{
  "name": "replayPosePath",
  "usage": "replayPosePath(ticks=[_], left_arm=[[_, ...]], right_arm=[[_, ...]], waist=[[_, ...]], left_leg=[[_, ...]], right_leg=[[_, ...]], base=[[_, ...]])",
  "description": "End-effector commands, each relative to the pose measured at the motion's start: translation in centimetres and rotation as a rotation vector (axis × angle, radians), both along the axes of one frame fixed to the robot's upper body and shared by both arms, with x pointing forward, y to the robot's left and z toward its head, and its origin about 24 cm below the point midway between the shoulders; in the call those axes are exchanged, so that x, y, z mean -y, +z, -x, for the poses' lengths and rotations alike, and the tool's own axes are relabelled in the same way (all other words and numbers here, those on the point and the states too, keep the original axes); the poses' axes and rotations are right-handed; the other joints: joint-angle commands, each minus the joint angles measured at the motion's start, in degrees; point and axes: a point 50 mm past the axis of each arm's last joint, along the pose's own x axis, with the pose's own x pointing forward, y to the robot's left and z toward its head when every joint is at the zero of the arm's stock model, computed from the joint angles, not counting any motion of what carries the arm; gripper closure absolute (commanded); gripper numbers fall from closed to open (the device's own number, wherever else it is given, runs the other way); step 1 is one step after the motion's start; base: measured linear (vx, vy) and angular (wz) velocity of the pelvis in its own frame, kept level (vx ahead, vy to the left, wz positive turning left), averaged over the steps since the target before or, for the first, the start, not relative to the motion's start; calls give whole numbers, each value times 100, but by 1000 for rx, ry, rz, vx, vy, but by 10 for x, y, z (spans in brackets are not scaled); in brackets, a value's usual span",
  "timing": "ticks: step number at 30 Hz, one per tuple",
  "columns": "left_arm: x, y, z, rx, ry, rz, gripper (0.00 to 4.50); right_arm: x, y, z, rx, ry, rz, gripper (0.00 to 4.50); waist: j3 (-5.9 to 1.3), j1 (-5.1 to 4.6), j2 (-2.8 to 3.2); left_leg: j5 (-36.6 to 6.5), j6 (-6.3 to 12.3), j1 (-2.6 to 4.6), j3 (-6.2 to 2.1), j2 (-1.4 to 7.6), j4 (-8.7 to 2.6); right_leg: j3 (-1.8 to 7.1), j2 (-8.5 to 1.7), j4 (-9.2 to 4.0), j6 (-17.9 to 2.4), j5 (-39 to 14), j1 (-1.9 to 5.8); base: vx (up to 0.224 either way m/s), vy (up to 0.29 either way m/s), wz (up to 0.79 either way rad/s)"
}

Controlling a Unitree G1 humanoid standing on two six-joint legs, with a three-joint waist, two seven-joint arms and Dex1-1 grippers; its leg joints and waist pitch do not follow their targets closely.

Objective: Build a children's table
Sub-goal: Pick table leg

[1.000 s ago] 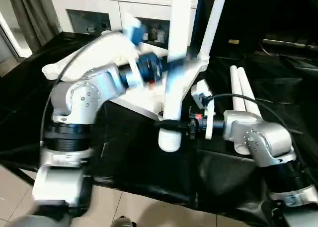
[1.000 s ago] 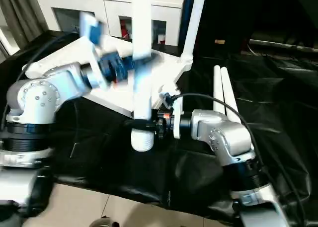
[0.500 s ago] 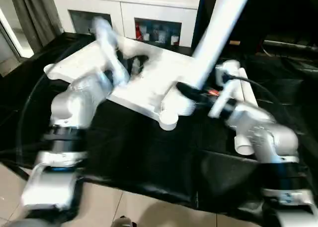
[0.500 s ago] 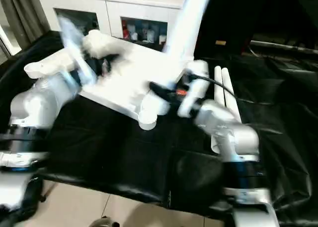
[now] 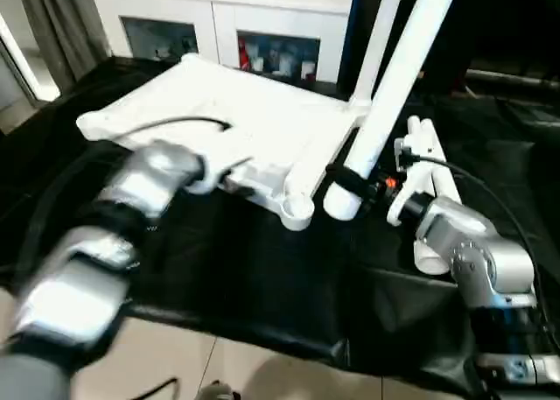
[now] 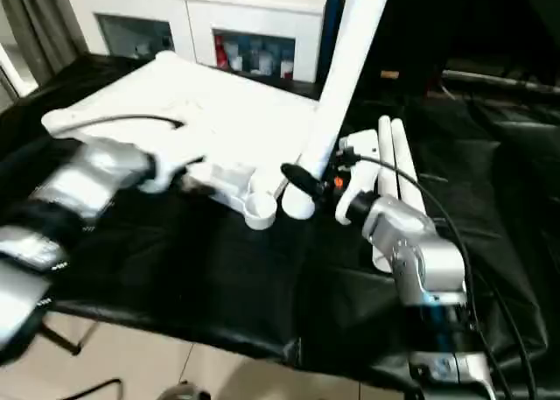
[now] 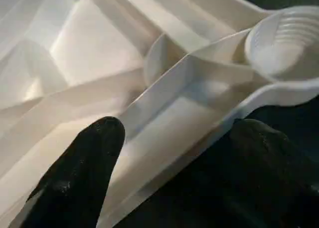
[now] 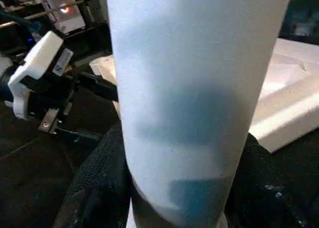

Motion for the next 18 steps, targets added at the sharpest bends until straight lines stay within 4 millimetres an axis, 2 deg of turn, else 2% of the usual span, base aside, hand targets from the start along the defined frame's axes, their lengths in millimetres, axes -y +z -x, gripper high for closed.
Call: replayPosePath(ticks=[1, 2, 7, 13, 16, 18], left_arm=[[-2, 6, -3, 20, 1, -11, 54], [-1, 2, -4, 4, 1, -25, 54], [-1, -5, -5, -5, 36, -47, 54], [1, -12, -5, -12, 51, -63, 54], [4, -16, -3, -35, 42, -60, 54], [6, -17, -3, -43, 39, -56, 54]], right_arm=[[1, 5, 2, 21, 1, 16, 258], [2, 5, 7, 12, 0, 23, 258], [6, 5, 18, -10, -5, 36, 258], [8, 8, 25, -21, 0, 49, 258], [8, 10, 26, -23, 0, 57, 258], [8, 12, 27, -23, -1, 59, 258]], waist=[[-498, 8, 18], [-495, -5, 42], [-503, -14, 19], [-476, -42, 25], [-469, -45, 5], [-475, -43, 11]], left_leg=[[-733, -73, 31, -32, 68, -362], [-715, -46, 32, -32, 63, -356], [-689, 5, 48, -36, 73, -354], [-831, 32, 68, -31, 83, -363], [-901, 10, 81, -27, 82, -371], [-847, 28, 78, -33, 84, -370]], right_leg=[[317, -395, -400, -898, -571, 429], [316, -382, -408, -892, -519, 424], [322, -384, -401, -913, -477, 437], [319, -383, -455, -920, -787, 421], [319, -391, -483, -878, -985, 422], [320, -388, -478, -872, -949, 422]], base=[[0, 0, 0], [0, 0, 0], [0, 0, 0], [0, 0, 0], [0, 0, 0], [0, 0, 0]])
